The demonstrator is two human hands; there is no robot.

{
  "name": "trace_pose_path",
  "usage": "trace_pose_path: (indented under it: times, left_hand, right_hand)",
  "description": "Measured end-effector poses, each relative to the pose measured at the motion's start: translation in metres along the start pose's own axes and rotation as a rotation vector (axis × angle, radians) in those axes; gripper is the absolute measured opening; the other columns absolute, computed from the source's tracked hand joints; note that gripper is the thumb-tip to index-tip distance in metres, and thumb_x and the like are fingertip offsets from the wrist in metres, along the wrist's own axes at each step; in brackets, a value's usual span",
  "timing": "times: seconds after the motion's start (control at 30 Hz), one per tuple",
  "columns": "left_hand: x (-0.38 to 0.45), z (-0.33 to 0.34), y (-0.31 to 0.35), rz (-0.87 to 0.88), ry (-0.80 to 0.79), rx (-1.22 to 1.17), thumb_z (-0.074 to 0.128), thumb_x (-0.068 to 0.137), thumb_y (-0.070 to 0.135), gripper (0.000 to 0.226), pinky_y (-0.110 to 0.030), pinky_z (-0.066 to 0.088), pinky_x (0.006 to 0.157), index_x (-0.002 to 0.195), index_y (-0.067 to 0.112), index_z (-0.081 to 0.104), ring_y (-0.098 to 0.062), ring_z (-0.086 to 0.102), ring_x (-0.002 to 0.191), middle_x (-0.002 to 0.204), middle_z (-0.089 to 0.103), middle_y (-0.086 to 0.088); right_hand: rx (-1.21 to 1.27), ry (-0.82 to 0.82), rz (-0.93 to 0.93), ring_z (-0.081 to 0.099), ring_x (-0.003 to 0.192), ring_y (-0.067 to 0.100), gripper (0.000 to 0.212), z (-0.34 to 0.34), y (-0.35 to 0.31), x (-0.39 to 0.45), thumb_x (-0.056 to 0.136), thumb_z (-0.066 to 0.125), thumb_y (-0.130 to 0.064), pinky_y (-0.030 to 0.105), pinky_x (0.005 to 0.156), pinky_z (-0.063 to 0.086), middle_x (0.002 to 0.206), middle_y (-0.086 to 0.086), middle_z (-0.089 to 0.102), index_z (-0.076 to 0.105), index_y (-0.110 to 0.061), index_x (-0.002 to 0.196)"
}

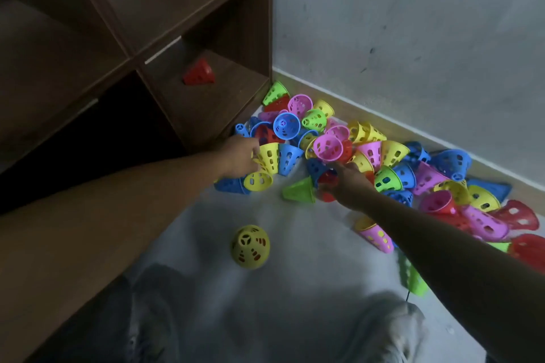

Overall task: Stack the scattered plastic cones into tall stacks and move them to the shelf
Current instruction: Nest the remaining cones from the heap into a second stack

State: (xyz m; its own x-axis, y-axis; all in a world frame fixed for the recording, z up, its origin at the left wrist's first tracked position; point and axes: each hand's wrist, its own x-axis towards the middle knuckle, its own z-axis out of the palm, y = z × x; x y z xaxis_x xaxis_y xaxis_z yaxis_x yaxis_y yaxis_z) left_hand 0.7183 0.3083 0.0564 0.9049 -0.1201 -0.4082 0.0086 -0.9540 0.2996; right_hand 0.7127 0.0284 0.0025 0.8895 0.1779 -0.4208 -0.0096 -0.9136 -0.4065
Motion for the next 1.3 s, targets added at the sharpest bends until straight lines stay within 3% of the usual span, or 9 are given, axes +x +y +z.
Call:
trace_pose_path:
  times: [0.17, 0.37, 0.57, 0.77, 0.9, 1.03, 1.13, 1.2, 1.3]
  left_hand:
    - [0.015, 0.046, -0.020, 0.003, -0.055, 0.058, 0.077, 0.085, 0.026, 0.050, -0.039, 0.047, 0.098, 0.130, 0.015, 0.057, -0.033, 0.055, 0.117, 0.135, 0.049, -0.012]
    - [0.020, 0.051, -0.026, 0.008, -0.004, 0.116, 0.073, 0.087, 0.016, 0.017, -0.044, 0.051, 0.085, 0.090, 0.010, 0.057, -0.034, 0.059, 0.103, 0.107, 0.061, -0.015]
    - [0.014, 0.042, -0.018, 0.038, 0.051, 0.291, 0.056, 0.094, 0.010, 0.012, -0.046, 0.054, 0.081, 0.093, 0.004, 0.067, -0.037, 0.065, 0.095, 0.097, 0.068, -0.016]
    - [0.008, 0.028, -0.009, -0.020, 0.044, 0.113, 0.066, 0.091, 0.014, 0.013, -0.046, 0.054, 0.089, 0.099, 0.005, 0.071, -0.035, 0.065, 0.103, 0.104, 0.071, -0.014]
    - [0.004, 0.035, -0.013, -0.003, 0.069, 0.054, 0.074, 0.087, 0.019, 0.023, -0.040, 0.054, 0.083, 0.106, 0.008, 0.066, -0.032, 0.064, 0.103, 0.110, 0.068, -0.013]
    - [0.003, 0.052, -0.012, 0.019, 0.054, 0.065, 0.074, 0.089, 0.023, 0.031, -0.037, 0.049, 0.080, 0.112, 0.008, 0.062, -0.032, 0.060, 0.104, 0.118, 0.061, -0.013]
    - [0.002, 0.057, -0.008, 0.015, 0.067, 0.118, 0.073, 0.091, 0.024, 0.037, -0.045, 0.053, 0.084, 0.117, 0.003, 0.059, -0.036, 0.061, 0.106, 0.117, 0.062, -0.017]
    - [0.006, 0.058, -0.008, 0.025, 0.118, 0.118, 0.072, 0.091, 0.019, 0.028, -0.048, 0.055, 0.080, 0.109, 0.001, 0.061, -0.037, 0.063, 0.101, 0.110, 0.064, -0.019]
    - [0.007, 0.067, -0.011, 0.051, 0.184, 0.042, 0.069, 0.090, 0.012, 0.015, -0.050, 0.054, 0.072, 0.085, 0.006, 0.056, -0.041, 0.062, 0.091, 0.096, 0.064, -0.022]
  right_hand:
    - [0.065, -0.009, 0.027, 0.054, 0.123, 0.039, 0.069, 0.013, -0.002, 0.016, 0.091, 0.069, -0.036, 0.050, 0.098, 0.054, 0.145, 0.018, 0.038, 0.035, -0.027, 0.151]
    - [0.178, 0.034, 0.078, 0.060, 0.108, 0.035, 0.053, 0.035, -0.014, 0.008, 0.091, 0.068, -0.037, 0.049, 0.084, 0.060, 0.127, 0.018, 0.050, 0.041, -0.020, 0.133]
    - [0.261, 0.150, 0.150, 0.062, 0.106, 0.033, 0.053, 0.049, -0.009, -0.016, 0.088, 0.071, -0.038, 0.049, 0.079, 0.061, 0.128, 0.016, 0.049, 0.040, -0.025, 0.129]
    - [0.546, 0.178, 0.277, 0.064, 0.074, 0.016, 0.053, 0.039, -0.013, -0.045, 0.090, 0.072, -0.025, 0.019, 0.045, 0.052, 0.120, 0.014, 0.051, 0.039, -0.017, 0.131]
    - [0.843, 0.156, 0.327, 0.067, 0.098, 0.025, 0.059, 0.031, -0.019, -0.063, 0.091, 0.072, -0.023, 0.041, 0.077, 0.062, 0.125, 0.016, 0.057, 0.033, -0.023, 0.135]
    - [1.026, 0.100, 0.335, 0.068, 0.091, 0.020, 0.062, 0.032, -0.016, -0.089, 0.091, 0.074, -0.025, 0.028, 0.073, 0.060, 0.109, 0.010, 0.061, 0.031, -0.023, 0.136]
    - [1.212, 0.079, 0.412, 0.068, 0.103, 0.032, 0.077, 0.036, -0.016, -0.105, 0.082, 0.080, -0.028, 0.047, 0.097, 0.055, 0.123, 0.019, 0.058, 0.033, -0.022, 0.142]
    - [1.369, 0.081, 0.458, 0.069, 0.103, 0.034, 0.075, 0.034, -0.018, -0.111, 0.079, 0.079, -0.022, 0.051, 0.095, 0.055, 0.125, 0.023, 0.057, 0.037, -0.013, 0.141]
    - [1.646, 0.037, 0.435, 0.066, 0.096, 0.030, 0.049, 0.026, -0.023, -0.122, 0.090, 0.063, -0.006, 0.043, 0.074, 0.060, 0.120, 0.028, 0.061, 0.045, 0.007, 0.134]
